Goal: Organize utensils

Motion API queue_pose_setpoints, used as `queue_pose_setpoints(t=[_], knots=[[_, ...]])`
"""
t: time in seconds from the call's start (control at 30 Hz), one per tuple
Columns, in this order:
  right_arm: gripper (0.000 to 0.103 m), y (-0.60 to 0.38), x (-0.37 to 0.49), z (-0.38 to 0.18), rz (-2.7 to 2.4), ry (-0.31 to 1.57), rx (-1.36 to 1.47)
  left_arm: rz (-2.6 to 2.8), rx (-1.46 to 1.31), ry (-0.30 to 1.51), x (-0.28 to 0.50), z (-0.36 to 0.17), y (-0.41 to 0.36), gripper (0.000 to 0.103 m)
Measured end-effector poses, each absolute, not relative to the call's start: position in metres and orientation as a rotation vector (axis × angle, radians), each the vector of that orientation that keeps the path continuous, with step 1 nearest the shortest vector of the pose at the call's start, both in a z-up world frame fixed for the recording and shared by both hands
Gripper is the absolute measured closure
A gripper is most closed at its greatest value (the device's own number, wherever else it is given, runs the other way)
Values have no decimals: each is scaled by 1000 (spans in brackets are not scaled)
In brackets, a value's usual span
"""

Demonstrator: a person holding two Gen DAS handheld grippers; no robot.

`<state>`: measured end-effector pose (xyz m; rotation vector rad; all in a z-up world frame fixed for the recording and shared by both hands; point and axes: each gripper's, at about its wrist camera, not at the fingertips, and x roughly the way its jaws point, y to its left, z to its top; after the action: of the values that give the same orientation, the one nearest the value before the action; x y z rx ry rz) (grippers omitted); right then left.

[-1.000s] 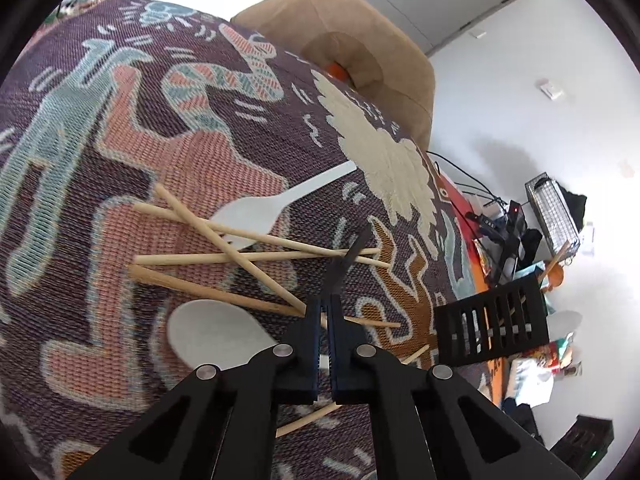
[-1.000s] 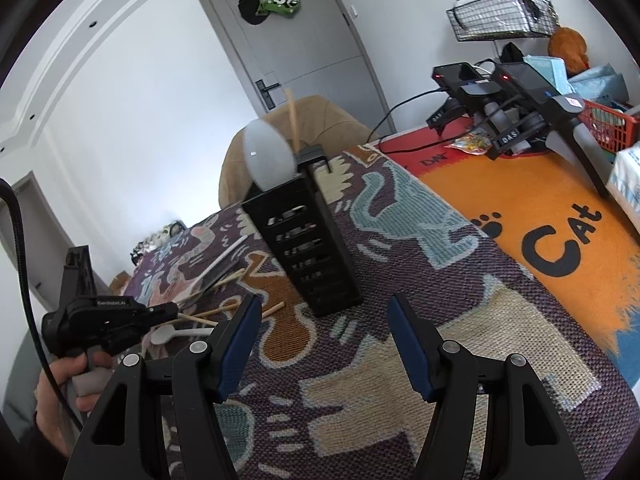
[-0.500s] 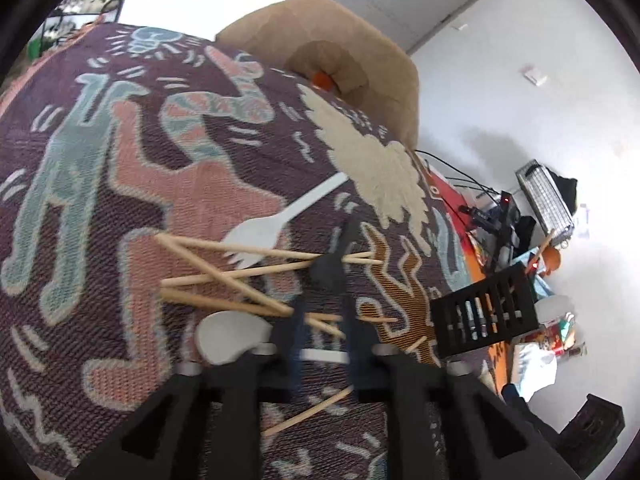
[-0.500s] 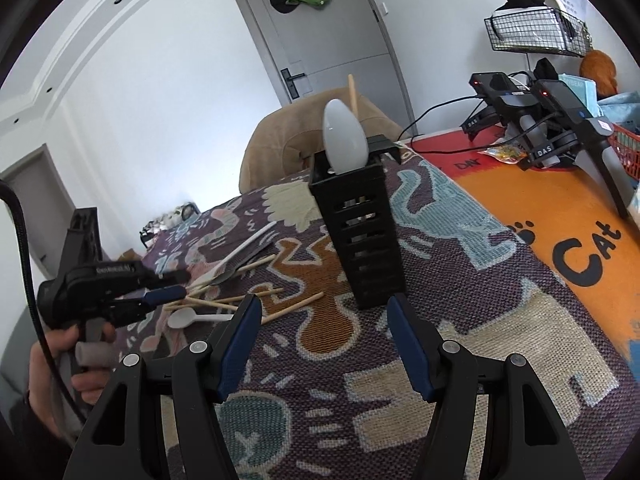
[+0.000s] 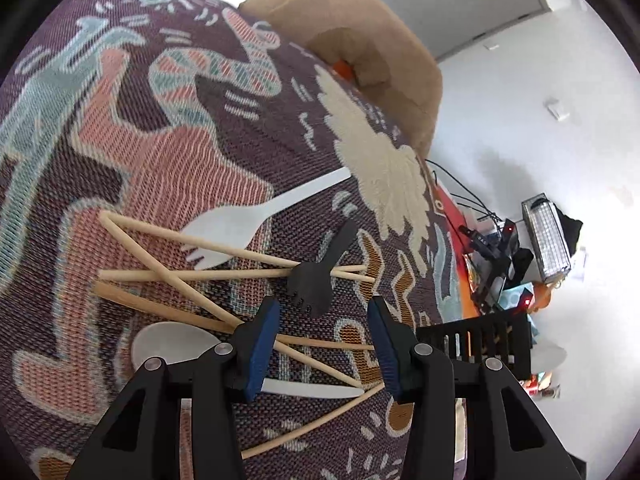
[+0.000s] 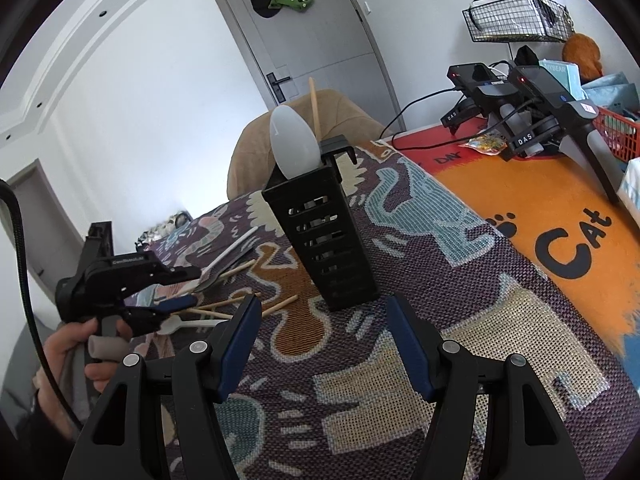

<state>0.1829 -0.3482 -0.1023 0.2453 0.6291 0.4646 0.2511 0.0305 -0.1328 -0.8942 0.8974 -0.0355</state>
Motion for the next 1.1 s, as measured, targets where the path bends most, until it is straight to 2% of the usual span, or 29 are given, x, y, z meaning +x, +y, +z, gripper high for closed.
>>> queue_pose_setpoints(t=[0.1,0.23,0.4,0.43,0.53,0.63,1.1], knots=[[38,-348,184,-104,467,633,247,-16,-905,892,256,-137,29,57],[38,-347,185,-105,471,634,244,9,-907,876,261,-138,29,65],[38,-342,183,-104,473,634,231,18,-932,890,263,-144,30,69],[38,-341,183,-104,473,635,229,19,-932,887,263,-144,31,77],[38,-337,182,-103,473,636,219,10,-955,901,264,-152,33,92],[38,-333,180,-100,476,633,205,-10,-958,895,261,-154,34,99],[39,-272,176,-88,640,642,82,0,-574,829,217,-90,55,101]])
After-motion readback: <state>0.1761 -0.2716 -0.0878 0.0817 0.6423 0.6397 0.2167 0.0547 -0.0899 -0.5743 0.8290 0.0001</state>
